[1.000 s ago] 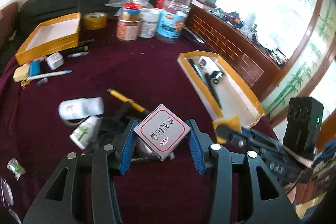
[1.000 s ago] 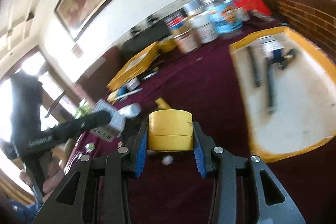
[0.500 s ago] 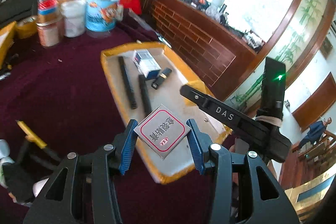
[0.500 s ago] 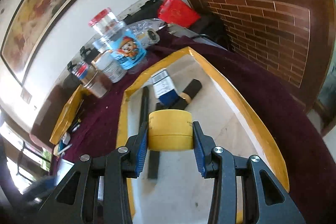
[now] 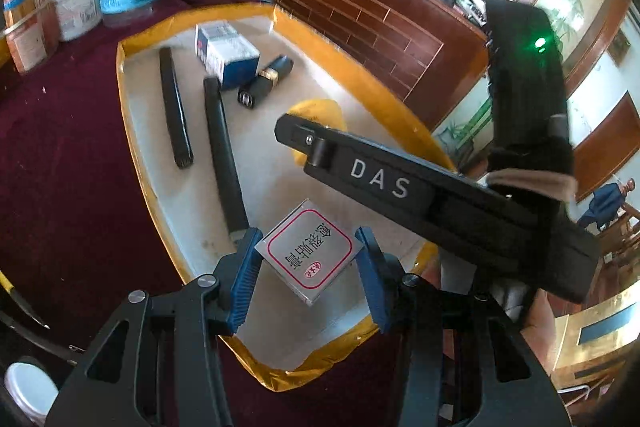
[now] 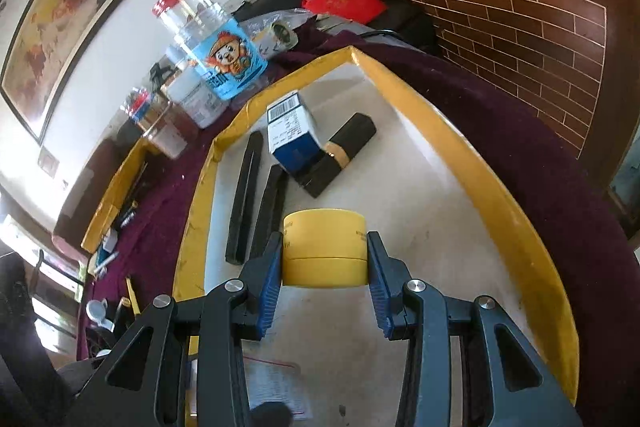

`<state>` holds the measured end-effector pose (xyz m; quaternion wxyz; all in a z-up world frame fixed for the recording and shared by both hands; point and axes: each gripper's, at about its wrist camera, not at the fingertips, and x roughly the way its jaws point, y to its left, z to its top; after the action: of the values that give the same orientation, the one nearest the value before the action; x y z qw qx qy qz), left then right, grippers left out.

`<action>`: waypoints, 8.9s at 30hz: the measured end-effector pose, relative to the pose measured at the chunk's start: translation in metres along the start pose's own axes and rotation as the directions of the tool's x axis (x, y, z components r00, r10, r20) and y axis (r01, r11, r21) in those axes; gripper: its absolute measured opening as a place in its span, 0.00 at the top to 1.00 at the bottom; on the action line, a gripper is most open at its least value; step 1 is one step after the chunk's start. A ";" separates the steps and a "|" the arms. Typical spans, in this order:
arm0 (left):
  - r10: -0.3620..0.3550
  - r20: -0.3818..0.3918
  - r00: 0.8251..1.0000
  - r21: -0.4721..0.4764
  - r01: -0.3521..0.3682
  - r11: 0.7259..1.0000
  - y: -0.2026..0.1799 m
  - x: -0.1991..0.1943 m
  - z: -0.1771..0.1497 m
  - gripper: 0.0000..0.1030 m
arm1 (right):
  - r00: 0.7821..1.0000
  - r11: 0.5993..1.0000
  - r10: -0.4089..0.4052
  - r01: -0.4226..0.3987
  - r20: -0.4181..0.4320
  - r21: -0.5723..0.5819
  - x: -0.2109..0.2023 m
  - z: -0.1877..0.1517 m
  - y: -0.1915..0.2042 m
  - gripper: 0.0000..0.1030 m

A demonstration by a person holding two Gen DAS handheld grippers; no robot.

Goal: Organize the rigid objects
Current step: 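Carry packet and yellow cap into the tray and open both grippers, then grasp the white pill bottle with the right gripper, then grasp a black marker with the left gripper while the right holds the white bottle, then carry marker and white bottle into the tray and open both grippers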

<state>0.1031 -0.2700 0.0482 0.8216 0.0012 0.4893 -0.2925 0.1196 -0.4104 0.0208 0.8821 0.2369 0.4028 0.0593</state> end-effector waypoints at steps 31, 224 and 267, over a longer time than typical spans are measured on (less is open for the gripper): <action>0.027 0.078 0.997 -0.002 -0.027 1.000 -0.009 -0.040 -0.005 0.38 | 0.985 0.998 0.060 -0.063 0.163 0.009 -0.028 0.005 0.002 0.62; 0.242 -0.055 0.969 0.110 -0.235 0.966 0.095 -0.090 -0.142 0.87 | 0.969 0.885 0.088 -0.182 -0.229 -0.428 -0.060 -0.190 0.125 0.69; 0.021 0.023 1.000 -0.121 -0.018 0.992 0.035 0.000 0.021 0.88 | 0.981 0.974 -0.192 0.190 -0.005 -0.124 -0.024 0.006 0.012 0.69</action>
<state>0.1371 -0.2471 0.0495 0.8289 -0.0473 0.4962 -0.2540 0.1091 -0.4088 0.0463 0.8931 0.1419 0.4269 0.0009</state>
